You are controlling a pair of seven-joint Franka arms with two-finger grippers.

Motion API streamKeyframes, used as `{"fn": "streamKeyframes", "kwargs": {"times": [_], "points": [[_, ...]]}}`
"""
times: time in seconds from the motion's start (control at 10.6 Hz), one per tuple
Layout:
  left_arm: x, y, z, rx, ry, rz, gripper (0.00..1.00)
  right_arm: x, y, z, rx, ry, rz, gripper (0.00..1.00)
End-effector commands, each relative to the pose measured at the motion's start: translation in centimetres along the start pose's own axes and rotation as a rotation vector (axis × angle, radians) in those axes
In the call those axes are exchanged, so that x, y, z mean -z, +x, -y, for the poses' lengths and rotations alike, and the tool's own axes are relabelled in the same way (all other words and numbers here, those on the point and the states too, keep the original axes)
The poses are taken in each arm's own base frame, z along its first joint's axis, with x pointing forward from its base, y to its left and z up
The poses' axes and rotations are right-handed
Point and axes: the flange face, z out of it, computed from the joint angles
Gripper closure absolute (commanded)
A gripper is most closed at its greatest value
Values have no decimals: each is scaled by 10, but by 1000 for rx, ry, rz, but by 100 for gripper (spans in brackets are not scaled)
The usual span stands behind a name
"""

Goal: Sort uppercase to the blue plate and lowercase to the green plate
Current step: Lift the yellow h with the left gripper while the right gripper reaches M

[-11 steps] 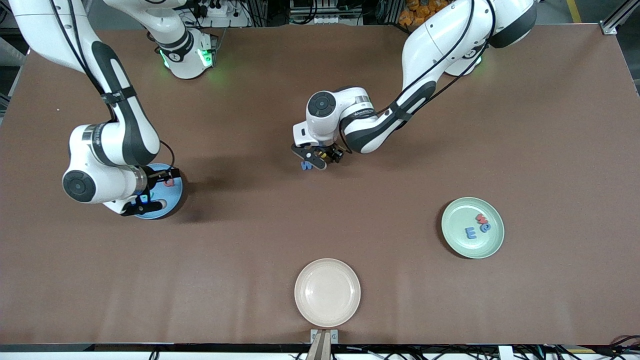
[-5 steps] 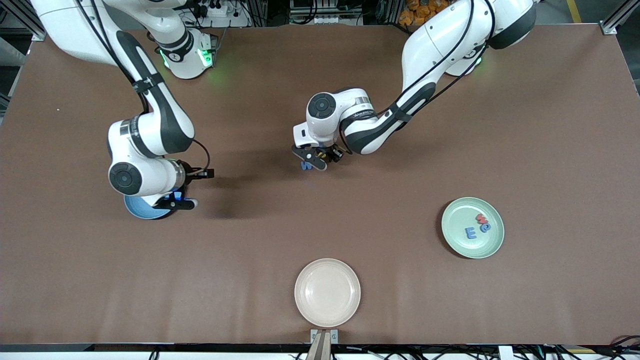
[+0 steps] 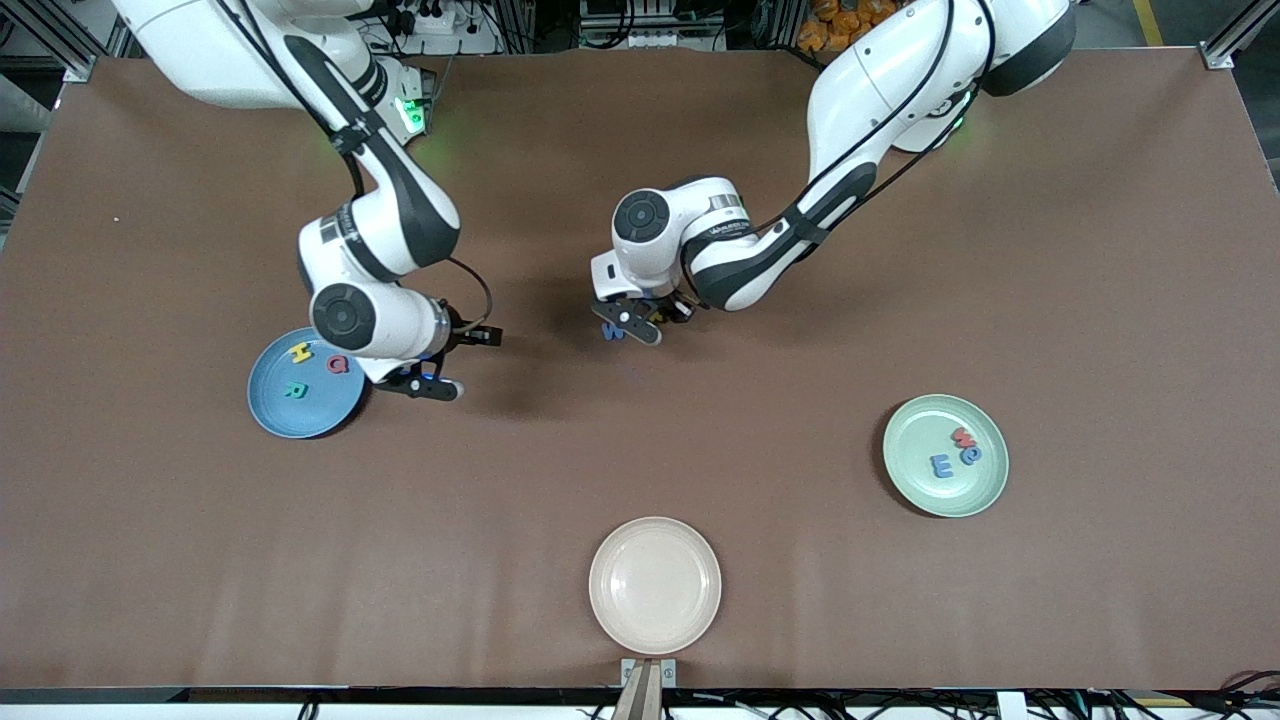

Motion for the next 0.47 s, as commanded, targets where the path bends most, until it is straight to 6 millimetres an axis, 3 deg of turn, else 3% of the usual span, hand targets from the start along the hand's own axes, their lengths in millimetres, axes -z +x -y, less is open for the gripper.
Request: {"fn": "streamKeyframes", "kwargs": {"times": [0.0,0.19,0.28,0.38], "points": [[63,4,86,141,49,24,100,-8,-31,36,-90,45,-36,18],[89,8,175,282,63,28,100,-24,-43,51,-115,77,-70,19],[93,8,223,362,56,26,100,-36,-61,76,-128,94,-96,20],[91,7,285,448,42,27,100,-40,-71,91,-110,80,-128,20]]}}
